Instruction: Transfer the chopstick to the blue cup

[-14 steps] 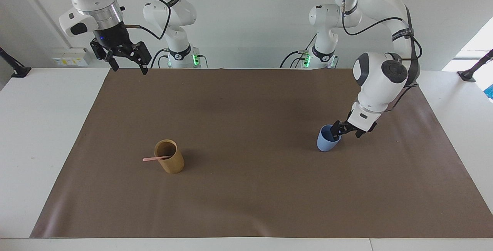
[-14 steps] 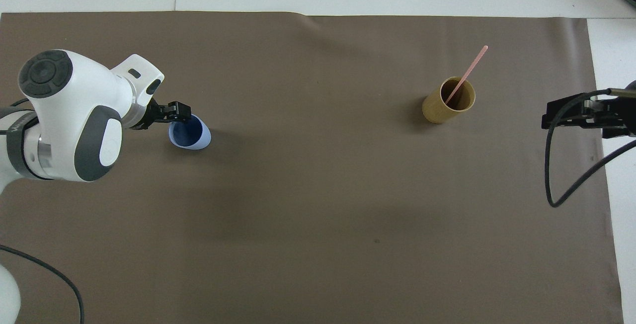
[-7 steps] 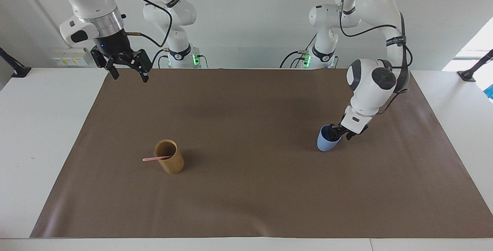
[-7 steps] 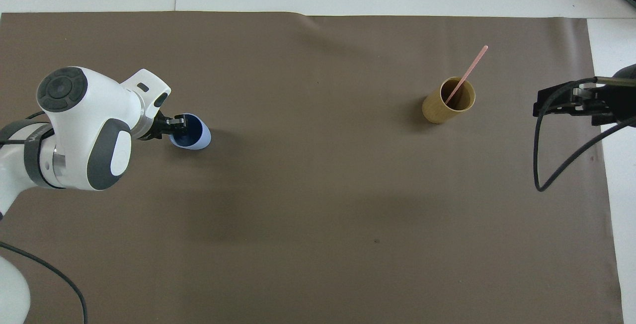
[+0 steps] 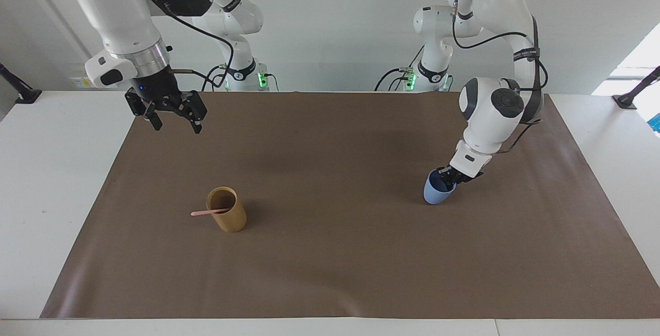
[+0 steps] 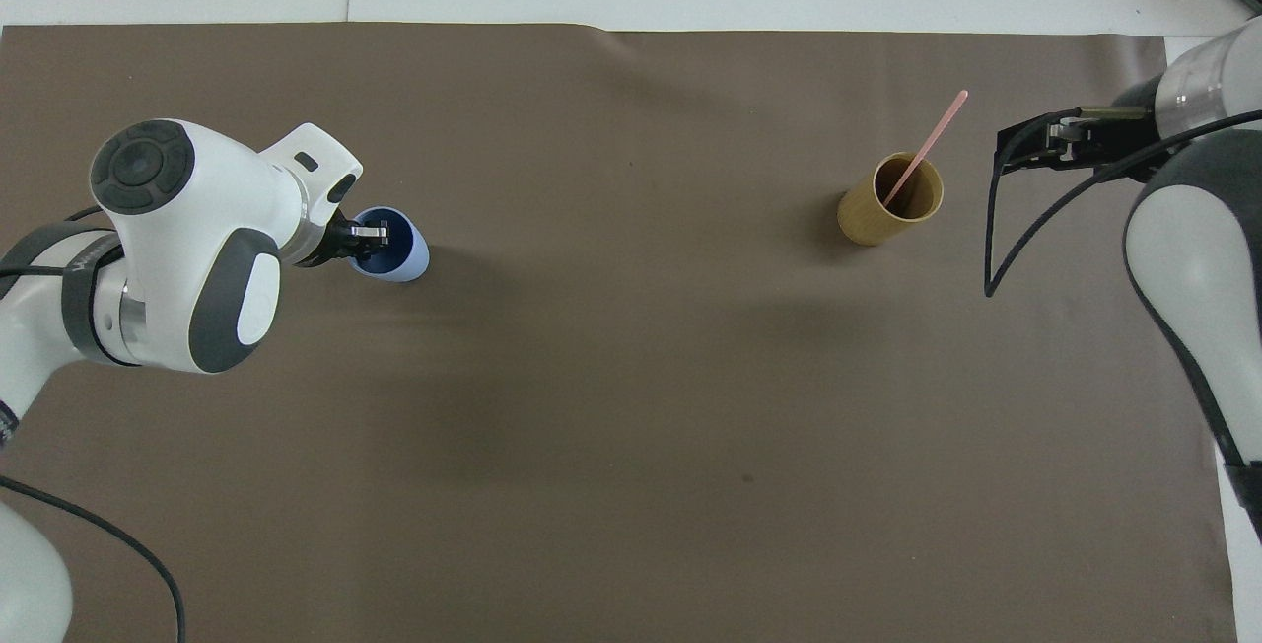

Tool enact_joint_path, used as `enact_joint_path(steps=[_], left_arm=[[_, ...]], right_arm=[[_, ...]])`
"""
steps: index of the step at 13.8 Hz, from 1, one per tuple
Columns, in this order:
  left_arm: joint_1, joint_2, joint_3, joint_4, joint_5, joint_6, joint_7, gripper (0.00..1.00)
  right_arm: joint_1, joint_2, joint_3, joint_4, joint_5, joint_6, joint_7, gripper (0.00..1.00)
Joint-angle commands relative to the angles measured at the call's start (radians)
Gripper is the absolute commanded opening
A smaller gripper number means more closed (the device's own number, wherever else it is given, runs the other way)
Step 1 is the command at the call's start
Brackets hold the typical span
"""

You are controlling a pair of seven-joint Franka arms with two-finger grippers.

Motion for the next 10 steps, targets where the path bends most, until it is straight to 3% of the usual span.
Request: enact_joint_path(steps=[1,5,10], left_arm=[[-0.04,-0.02,0.011,0.077,0.015,-0.08,-0.032,0.0],[-0.212,-0.021,0.009,0.111,0.059,-0.099,-0.27,0.0],[-0.367,0.029,0.011,0.114,0.064,-0.059,-0.284,0.0]], right_arm=[[-0.002,0.075,0.005,0.018,-0.002,0.112,-0.042,0.95],[0.015,0.135,0.005,0.016,-0.009,0.211,-0.045,0.86],[0.021,0.176,0.007,0.01,0.004,0.306,-0.045,0.59]])
